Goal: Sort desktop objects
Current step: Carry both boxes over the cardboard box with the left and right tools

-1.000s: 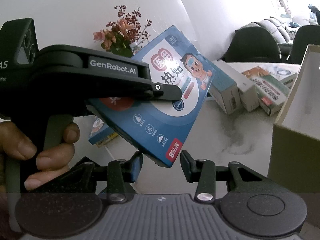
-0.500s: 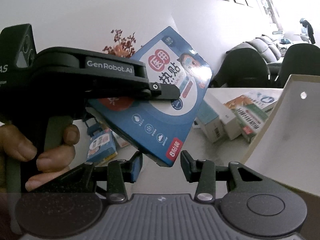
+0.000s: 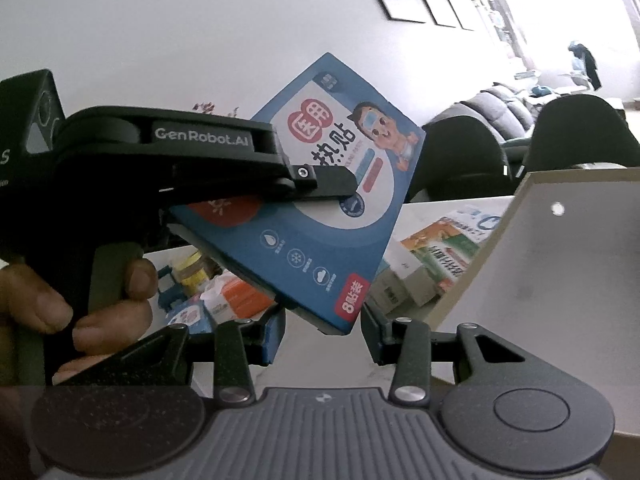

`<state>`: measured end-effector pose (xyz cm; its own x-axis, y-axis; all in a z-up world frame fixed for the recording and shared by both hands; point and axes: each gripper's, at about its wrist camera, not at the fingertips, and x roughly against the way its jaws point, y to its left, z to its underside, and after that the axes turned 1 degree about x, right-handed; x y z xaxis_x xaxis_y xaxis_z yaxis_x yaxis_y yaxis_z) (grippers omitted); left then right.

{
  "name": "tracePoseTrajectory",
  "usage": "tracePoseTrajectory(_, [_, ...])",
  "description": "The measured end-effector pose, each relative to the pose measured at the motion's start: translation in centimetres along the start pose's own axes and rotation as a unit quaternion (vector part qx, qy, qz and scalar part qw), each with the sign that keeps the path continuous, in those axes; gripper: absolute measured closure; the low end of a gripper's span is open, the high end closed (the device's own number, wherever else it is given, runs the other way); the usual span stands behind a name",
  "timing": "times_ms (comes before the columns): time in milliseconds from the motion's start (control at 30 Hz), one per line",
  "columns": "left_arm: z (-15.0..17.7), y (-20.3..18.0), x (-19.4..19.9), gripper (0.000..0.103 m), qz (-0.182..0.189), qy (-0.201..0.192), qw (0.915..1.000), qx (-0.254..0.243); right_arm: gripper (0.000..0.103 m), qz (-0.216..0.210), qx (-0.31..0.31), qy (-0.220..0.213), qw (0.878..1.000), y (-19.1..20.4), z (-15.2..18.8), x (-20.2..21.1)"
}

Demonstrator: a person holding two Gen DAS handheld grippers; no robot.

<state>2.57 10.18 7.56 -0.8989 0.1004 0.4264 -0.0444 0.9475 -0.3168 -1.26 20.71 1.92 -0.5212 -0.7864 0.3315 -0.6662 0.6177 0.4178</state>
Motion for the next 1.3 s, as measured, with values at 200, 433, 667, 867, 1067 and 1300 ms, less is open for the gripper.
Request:
tracePoseTrajectory(200, [0.0, -1.1, -1.6, 0.086, 0.022, 0.012, 0.9997, -0.005, 0.058, 0.014, -0.025, -0.004, 1.0, -1.8, -0.4, 0.8])
tracePoseTrajectory(433, [-0.2, -1.9, -2.5, 0.086, 0.034, 0.019, 0.9992, -0.005, 0.054, 0.019, -0.049, -0.003, 0.999, -3.4, -0.7, 1.5])
tracePoseTrajectory(667, [0.3, -2.6, -3.9, 0.086, 0.038, 0.035, 0.9987, -0.007, 0.048, 0.037, -0.035, 0.021, 0.998, -3.8, -0.8, 1.9])
tracePoseTrajectory(867, [0.5, -3.4, -4.9, 0.086, 0.046, 0.052, 0.9975, -0.017, 0.048, 0.056, -0.048, 0.031, 0.997, -4.9, -0.7, 1.9])
tracePoseTrajectory(1067, [0.6, -4.5, -6.2, 0.086, 0.053, 0.07, 0.9956, -0.034, 0.048, 0.071, -0.062, 0.04, 0.995, -6.3, -0.8, 1.7])
tracePoseTrajectory(1300, [0.4, -5.7, -7.8, 0.086, 0.064, 0.09, 0.9931, -0.041, 0.048, 0.083, -0.073, 0.041, 0.993, -7.6, -1.2, 1.9])
